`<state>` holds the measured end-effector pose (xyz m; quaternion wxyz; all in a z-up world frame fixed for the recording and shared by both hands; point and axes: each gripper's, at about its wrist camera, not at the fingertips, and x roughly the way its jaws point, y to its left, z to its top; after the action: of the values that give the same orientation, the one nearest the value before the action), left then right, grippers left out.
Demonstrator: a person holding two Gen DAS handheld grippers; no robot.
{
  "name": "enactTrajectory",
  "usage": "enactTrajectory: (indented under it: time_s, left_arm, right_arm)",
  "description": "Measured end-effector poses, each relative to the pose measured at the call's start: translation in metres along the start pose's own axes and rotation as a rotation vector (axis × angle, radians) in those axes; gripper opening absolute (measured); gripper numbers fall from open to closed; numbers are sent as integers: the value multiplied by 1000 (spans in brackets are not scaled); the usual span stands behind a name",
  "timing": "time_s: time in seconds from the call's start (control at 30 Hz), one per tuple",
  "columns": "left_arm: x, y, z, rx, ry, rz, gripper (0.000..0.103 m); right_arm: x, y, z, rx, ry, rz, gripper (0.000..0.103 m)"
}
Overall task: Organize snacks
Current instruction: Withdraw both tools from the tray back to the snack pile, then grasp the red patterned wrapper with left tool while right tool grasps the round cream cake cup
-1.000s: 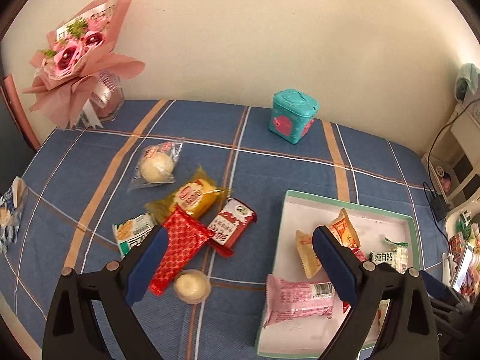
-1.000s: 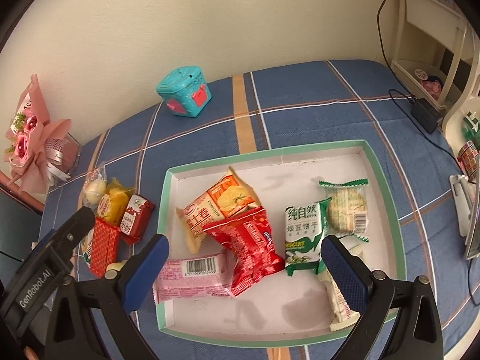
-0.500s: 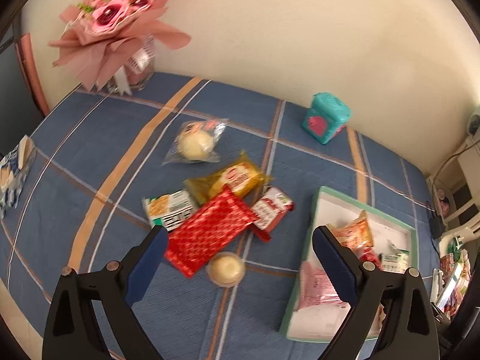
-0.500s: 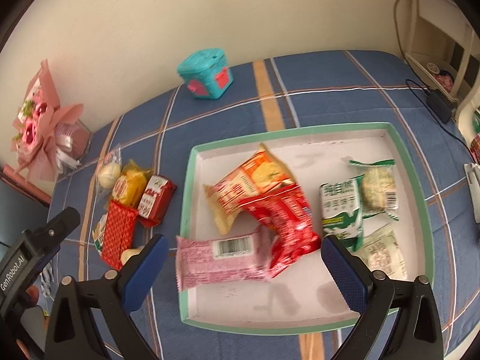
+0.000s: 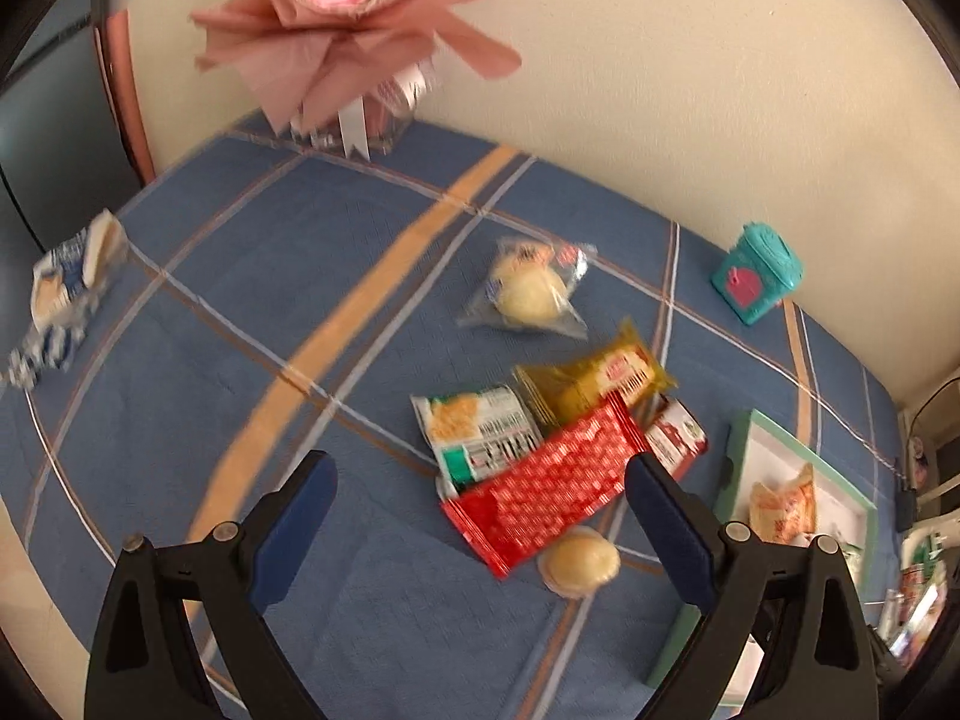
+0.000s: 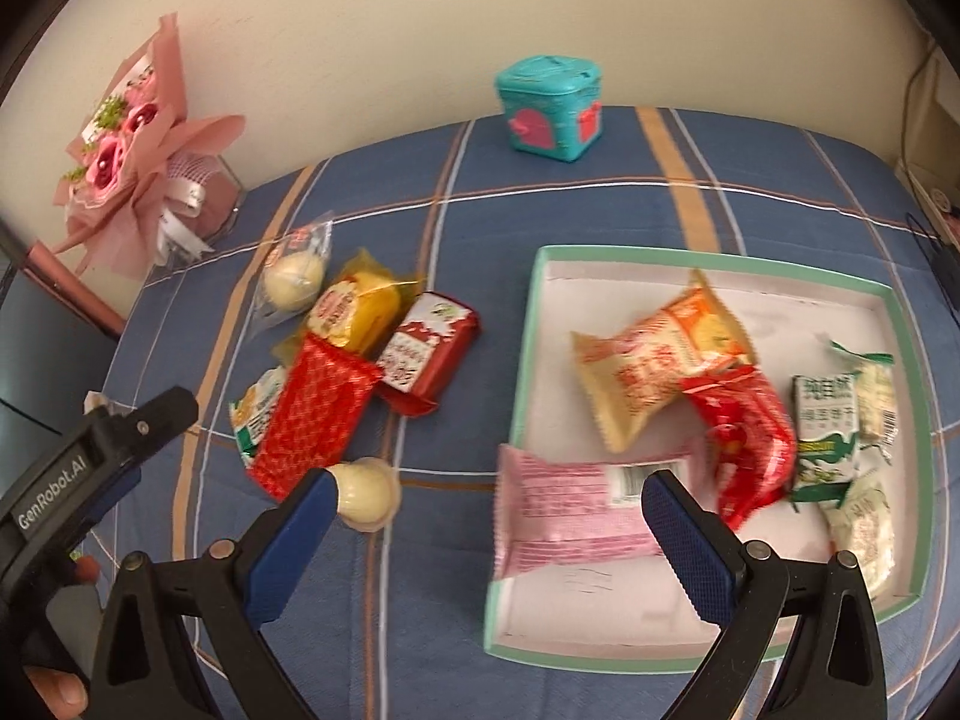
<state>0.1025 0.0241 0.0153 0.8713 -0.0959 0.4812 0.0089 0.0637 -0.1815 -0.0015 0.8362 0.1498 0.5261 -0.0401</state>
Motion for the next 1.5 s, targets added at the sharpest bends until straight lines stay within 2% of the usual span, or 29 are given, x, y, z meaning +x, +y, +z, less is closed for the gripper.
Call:
enactTrajectory:
  time_s: [0.2, 0.27, 0.37, 0.47, 0.67, 0.8, 0.93, 1.03, 1.13, 1.33, 1.5]
  left_arm:
    - [5, 8, 6, 22, -45, -20, 97]
    - [10, 10, 7, 35, -47, -18, 102]
    - [16, 15, 9, 28, -55, -21, 103]
    - [23, 17, 10, 33, -23, -51, 103]
    - [39, 8, 5, 101, 62, 9, 102]
    - [47, 5, 2, 119, 95, 1, 101]
    - [52, 3, 2, 135, 112, 7, 98]
    - [53, 4, 2, 139, 121, 17, 91]
    - [57, 6, 2, 127, 132, 6, 91]
    - [55, 0, 2, 149, 133, -6, 91]
    - [54, -17, -1, 219, 125, -15, 90]
  right_arm:
    - [14, 22, -5, -28, 26, 56, 101]
    - [19, 31, -6, -51, 35, 64, 97]
    - [27, 43, -8, -82, 53, 66, 92]
    - [37, 49, -11, -99, 83, 74, 86]
    - [58, 65, -18, -152, 145, 87, 76]
    - [71, 75, -23, -182, 181, 76, 69]
    - [81, 82, -29, -213, 203, 55, 67]
    - [89, 88, -32, -236, 219, 41, 63]
    - [93, 90, -35, -246, 221, 26, 61]
    - [92, 86, -33, -244, 198, 0, 44]
    - [89, 65, -26, -164, 203, 52, 40]
